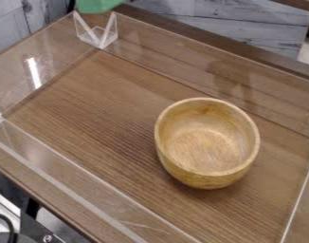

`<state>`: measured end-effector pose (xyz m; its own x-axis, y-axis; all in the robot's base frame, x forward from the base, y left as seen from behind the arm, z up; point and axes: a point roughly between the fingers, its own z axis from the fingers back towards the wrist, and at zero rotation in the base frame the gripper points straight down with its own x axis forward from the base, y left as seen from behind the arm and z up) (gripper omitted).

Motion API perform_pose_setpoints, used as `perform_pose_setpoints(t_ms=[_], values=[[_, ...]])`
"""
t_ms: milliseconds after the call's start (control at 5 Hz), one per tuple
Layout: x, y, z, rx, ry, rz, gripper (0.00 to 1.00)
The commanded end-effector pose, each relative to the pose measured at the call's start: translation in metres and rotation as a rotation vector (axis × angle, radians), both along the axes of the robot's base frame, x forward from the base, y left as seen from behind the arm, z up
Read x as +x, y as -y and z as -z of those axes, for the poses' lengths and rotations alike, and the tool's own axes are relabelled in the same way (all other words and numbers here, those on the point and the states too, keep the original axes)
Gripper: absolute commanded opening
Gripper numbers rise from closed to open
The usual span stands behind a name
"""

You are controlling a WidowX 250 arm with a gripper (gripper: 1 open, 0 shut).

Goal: Remove the green block from inside the brown bowl and put it on the table

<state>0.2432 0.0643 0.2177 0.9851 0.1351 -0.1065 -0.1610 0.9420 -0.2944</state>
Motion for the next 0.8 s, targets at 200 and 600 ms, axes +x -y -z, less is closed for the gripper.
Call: perform_pose_setpoints(t_ms=[200,600], values=[[-0.001,-0.005,-0.005,0.014,0.069,0.002,0.0],[-0.005,-0.012,0.013,0.009,0.073,0.007,0.0]])
